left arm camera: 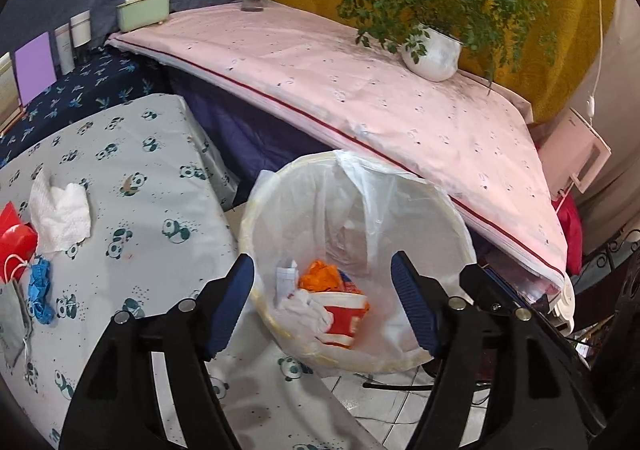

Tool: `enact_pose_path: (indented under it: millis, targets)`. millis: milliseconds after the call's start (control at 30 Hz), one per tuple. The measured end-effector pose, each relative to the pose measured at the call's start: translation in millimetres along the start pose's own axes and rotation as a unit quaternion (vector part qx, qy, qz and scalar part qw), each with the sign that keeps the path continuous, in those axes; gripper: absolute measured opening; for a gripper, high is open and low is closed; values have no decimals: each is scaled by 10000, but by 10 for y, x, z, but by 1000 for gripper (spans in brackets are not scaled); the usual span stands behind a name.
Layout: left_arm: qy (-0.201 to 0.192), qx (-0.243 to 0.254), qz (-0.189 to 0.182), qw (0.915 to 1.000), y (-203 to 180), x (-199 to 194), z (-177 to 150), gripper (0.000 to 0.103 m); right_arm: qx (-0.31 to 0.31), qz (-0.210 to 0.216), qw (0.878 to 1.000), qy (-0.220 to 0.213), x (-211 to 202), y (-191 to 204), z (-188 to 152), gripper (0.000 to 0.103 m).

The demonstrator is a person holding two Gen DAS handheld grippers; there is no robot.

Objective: Collect trash
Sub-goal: 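Carry the white tissue and glove over the bin and open both tools, then grasp the blue tape measure with the right tool while the left tool grasps the grey pouch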

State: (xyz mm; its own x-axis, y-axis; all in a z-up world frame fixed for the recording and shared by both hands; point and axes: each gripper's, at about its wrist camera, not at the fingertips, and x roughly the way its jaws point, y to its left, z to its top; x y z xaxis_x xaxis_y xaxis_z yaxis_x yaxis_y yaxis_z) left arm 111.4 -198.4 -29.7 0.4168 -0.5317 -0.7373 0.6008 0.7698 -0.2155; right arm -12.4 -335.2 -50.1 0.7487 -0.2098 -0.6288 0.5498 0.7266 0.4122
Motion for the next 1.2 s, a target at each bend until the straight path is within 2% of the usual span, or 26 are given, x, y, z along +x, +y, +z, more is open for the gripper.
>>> enact_pose_path:
  millis: [500,600,1033,1200]
  targets:
    - [-144,-653,452,9967,557,-304,-163,70,-283,187,9994,76,-49,377,-101,26]
    - [-203,-819,540,9950,707,-413,-200,74,-413,302,9987,84,-92,543,-139,26]
    - [-437,-1617,1095,9798,1606,-977,-533,76,-1126,770,9902,300,-179,1411,-494,26]
    - [-570,-1993,1387,9684,1981,-1199,-703,83,-1426,937,9844,423,-197,1749,-677,30]
